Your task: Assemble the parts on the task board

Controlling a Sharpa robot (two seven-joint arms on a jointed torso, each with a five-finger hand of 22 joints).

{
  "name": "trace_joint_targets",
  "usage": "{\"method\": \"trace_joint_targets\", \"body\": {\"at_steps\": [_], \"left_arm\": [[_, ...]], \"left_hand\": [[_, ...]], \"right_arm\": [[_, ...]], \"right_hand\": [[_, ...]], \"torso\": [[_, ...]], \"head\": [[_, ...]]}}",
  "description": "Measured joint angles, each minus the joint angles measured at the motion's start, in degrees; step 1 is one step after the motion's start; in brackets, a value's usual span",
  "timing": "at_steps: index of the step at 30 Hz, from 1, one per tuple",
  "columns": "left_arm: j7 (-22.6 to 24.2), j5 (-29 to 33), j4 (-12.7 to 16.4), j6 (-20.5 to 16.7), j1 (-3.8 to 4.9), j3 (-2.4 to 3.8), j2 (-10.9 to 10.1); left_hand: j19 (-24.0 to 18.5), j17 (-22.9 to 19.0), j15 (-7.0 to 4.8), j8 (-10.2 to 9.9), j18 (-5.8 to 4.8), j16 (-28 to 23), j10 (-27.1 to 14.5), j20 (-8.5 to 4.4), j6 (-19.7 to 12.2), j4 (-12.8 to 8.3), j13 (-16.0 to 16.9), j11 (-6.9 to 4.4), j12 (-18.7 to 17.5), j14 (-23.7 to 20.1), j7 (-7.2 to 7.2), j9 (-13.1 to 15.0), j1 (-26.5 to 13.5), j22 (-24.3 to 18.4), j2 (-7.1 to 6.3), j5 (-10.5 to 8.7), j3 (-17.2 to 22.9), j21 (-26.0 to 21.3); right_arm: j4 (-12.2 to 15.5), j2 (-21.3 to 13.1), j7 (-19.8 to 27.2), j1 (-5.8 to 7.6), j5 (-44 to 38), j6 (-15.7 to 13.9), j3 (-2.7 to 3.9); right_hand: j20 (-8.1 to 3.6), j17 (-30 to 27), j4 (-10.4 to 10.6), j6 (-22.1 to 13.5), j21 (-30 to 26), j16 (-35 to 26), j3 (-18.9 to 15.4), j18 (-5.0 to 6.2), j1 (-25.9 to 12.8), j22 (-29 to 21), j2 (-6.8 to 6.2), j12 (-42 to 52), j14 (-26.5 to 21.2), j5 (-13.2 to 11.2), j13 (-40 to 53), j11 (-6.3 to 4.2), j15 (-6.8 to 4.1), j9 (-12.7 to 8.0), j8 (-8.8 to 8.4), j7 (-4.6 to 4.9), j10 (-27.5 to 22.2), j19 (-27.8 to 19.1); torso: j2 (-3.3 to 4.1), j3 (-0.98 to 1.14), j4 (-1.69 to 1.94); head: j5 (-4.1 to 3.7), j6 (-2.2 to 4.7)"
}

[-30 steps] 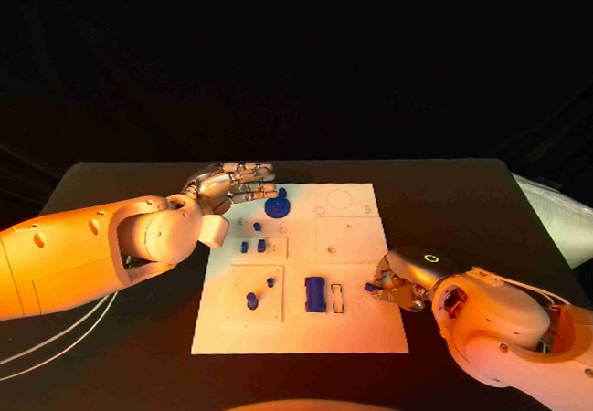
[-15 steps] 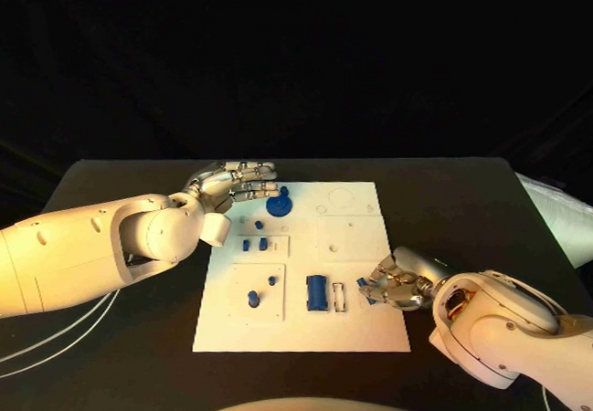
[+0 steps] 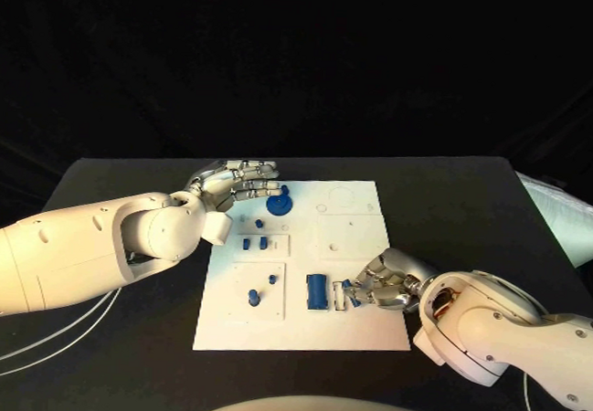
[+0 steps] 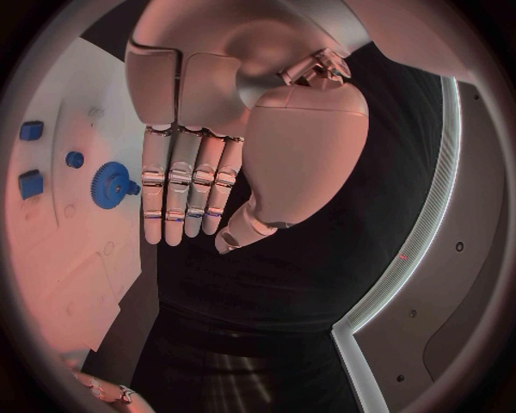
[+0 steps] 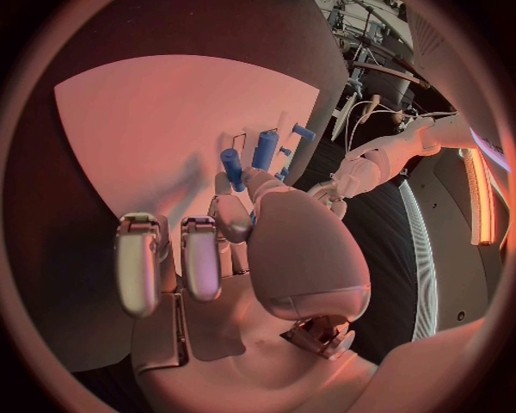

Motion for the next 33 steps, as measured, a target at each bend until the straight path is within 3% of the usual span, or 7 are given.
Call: {"method": "trace_joint_targets", "body": {"at_steps": [5, 12, 33], "left_arm": [[-0.01, 0.00, 0.00, 0.02, 0.00, 0.00, 0.12], [-0.03, 0.00, -0.03, 0.05, 0.00, 0.00, 0.15], [-0.29, 0.00, 0.14, 0.10, 0.00, 0.00, 0.21]], "left_hand": [[0.21, -0.07, 0.00, 0.00, 0.00, 0.00, 0.00, -0.21, 0.00, 0.00, 0.00, 0.00, 0.00, 0.00, 0.00, 0.00, 0.00, -0.08, 0.00, 0.00, 0.00, 0.00], [0.21, -0.07, 0.00, 0.00, 0.00, 0.00, 0.00, -0.21, 0.00, 0.00, 0.00, 0.00, 0.00, 0.00, 0.00, 0.00, 0.00, -0.08, 0.00, 0.00, 0.00, 0.00], [0.21, -0.06, 0.00, 0.00, 0.00, -0.23, 0.00, -0.21, 0.00, 0.00, 0.00, 0.00, 0.00, 0.00, 0.00, 0.00, 0.00, -0.13, 0.00, 0.00, 0.00, 0.00]], "right_arm": [[-0.54, 0.90, 0.04, 0.00, 0.84, 0.06, 0.00], [-1.36, 1.57, -0.17, 0.00, 1.15, 0.78, 0.00], [-2.34, 2.62, -0.93, 0.00, -0.64, 3.56, -0.02]], "right_hand": [[0.00, 0.00, 0.00, 0.00, 0.00, 0.00, 0.00, 0.00, -0.24, -0.01, -0.24, 0.00, 0.00, 0.35, -0.01, 0.00, 0.00, 0.05, 0.00, 0.00, 0.00, 0.00], [0.00, -0.01, 0.49, 0.23, 0.00, 0.00, -0.49, 0.00, -2.10, -0.01, -1.04, -0.71, 0.00, 2.89, -0.31, 0.02, 0.00, 0.42, 0.01, 0.20, -0.01, 0.00], [0.00, 0.03, 1.58, 1.65, 0.00, 0.00, -2.88, 0.00, -4.06, -0.02, -1.20, -1.05, 0.00, 3.33, -0.24, 0.21, 0.01, 1.58, 0.95, -0.59, -0.20, -0.01]], "torso": [[-0.01, 0.03, 0.03], [-0.01, 0.03, 0.01], [-0.01, 0.03, -0.03]], "head": [[0.12, -0.01], [0.20, -0.05], [0.43, -0.46]]}}
